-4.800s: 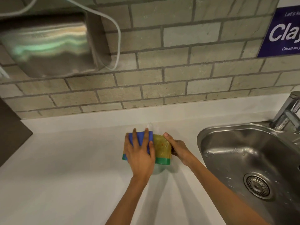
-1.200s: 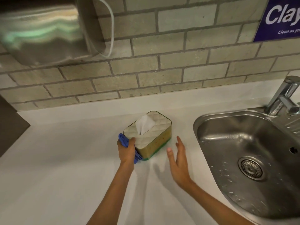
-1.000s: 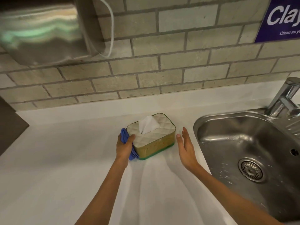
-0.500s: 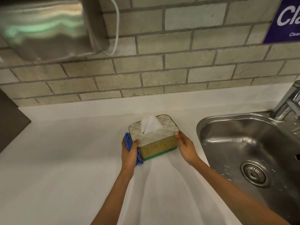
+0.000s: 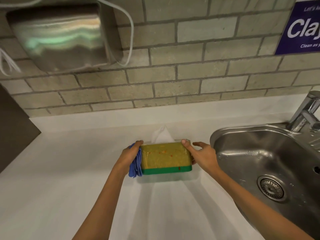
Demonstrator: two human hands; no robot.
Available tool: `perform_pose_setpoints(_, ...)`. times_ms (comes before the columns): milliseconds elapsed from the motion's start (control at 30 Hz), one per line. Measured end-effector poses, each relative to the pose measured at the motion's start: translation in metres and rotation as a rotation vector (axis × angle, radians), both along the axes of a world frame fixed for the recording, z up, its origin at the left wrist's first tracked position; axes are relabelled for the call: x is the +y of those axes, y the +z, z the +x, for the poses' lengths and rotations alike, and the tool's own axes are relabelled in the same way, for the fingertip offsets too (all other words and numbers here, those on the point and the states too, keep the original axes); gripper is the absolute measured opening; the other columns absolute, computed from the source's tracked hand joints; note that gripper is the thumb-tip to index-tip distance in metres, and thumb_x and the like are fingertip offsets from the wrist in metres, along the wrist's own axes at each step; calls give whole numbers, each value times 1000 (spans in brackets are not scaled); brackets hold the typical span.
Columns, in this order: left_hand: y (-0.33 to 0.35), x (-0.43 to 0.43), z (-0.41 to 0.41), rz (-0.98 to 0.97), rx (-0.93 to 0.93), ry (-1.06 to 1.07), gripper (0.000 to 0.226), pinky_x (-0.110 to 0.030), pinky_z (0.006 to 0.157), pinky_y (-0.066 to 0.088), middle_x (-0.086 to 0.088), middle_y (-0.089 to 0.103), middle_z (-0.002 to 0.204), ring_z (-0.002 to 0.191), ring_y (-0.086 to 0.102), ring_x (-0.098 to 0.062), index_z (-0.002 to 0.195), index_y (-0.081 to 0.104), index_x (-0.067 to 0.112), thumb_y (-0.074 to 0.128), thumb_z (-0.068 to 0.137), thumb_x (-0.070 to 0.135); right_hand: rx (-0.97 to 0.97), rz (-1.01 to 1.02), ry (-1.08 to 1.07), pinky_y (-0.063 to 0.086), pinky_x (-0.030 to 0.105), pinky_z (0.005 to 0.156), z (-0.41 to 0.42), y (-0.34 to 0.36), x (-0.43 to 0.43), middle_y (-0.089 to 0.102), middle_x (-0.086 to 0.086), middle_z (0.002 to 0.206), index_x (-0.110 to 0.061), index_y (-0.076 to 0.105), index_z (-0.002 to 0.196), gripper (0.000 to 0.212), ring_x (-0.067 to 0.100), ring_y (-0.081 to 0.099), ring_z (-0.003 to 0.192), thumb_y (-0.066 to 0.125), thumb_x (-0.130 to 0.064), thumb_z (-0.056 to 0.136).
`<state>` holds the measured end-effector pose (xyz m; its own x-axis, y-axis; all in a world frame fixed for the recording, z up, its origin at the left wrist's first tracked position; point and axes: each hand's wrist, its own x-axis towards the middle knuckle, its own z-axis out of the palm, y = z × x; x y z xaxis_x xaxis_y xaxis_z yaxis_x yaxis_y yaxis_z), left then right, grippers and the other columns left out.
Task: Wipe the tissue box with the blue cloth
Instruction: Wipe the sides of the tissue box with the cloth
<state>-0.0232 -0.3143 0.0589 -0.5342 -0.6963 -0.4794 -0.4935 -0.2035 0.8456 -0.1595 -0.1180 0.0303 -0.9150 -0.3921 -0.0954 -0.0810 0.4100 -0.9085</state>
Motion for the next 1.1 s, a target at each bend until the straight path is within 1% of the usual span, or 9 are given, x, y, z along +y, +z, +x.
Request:
perform_pose_setpoints(100,6,-3,-1,18,-24,-23,45,-32,71,47,-10,64,89,72,59,-21,106,58,10,54,85,50,-70,26,28,56,26,61,2,3,-5,72,13,103,-10,51,129,115,20,71,71,43,-87,44)
perform_pose_setpoints(200,9,-3,-3,26,-23,-25,52,-36,86,50,-14,65,97,84,62,-27,112,59,6,53,85,51,-151,42,107,48,37,95,-5,-2,-14,60,12,128,-15,42,137,108,27,61,111,37,-84,55)
perform_pose_setpoints(267,9,-2,-5,-16,-18,-3,52,-42,99,48,-17,65,107,98,62,-32,114,59,8,51,86,51,-284,-51,240,41,34,100,-7,-5,-21,56,9,134,-18,43,137,103,22,57,115,33,-83,57)
perform_pose_setpoints(333,3,3,-9,-155,-25,31,45,-40,98,46,-14,65,107,99,60,-31,110,57,12,46,89,50,-381,-145,338,45,27,89,-5,-8,-25,64,5,124,-24,55,123,90,13,62,105,30,-82,59)
perform_pose_setpoints(467,-4,26,-8,-439,100,145,39,-25,64,40,3,60,71,70,56,-18,107,51,22,34,93,54,-411,-174,358,48,15,73,-8,-11,-31,69,-6,106,-35,61,104,71,5,66,96,31,-84,63)
perform_pose_setpoints(567,-7,38,-6,-681,191,94,57,-39,87,49,-12,70,99,94,62,-30,125,50,18,22,93,55,-439,-163,375,50,10,62,-10,-10,-32,69,-11,99,-37,59,101,63,-1,67,87,36,-81,62)
perform_pose_setpoints(700,-11,53,-10,-1014,57,-6,54,-48,108,34,-14,37,150,135,32,-36,144,35,22,22,95,37,-466,-179,377,52,13,61,-14,-12,-32,70,-10,97,-38,58,100,53,3,69,87,42,-79,69)
perform_pose_setpoints(967,-29,54,8,-1356,34,-206,48,-46,100,42,-19,48,142,129,43,-46,133,54,17,39,90,30,-508,-183,335,51,28,78,-23,-15,-36,70,-4,103,-40,61,94,57,14,66,98,49,-80,54)
perform_pose_setpoints(1100,-34,50,10,-1193,110,-96,44,-44,99,44,-14,44,146,131,39,-38,134,53,19,42,91,27,-522,-151,321,48,40,98,-24,-14,-36,68,3,111,-37,61,98,67,22,63,106,49,-81,49)
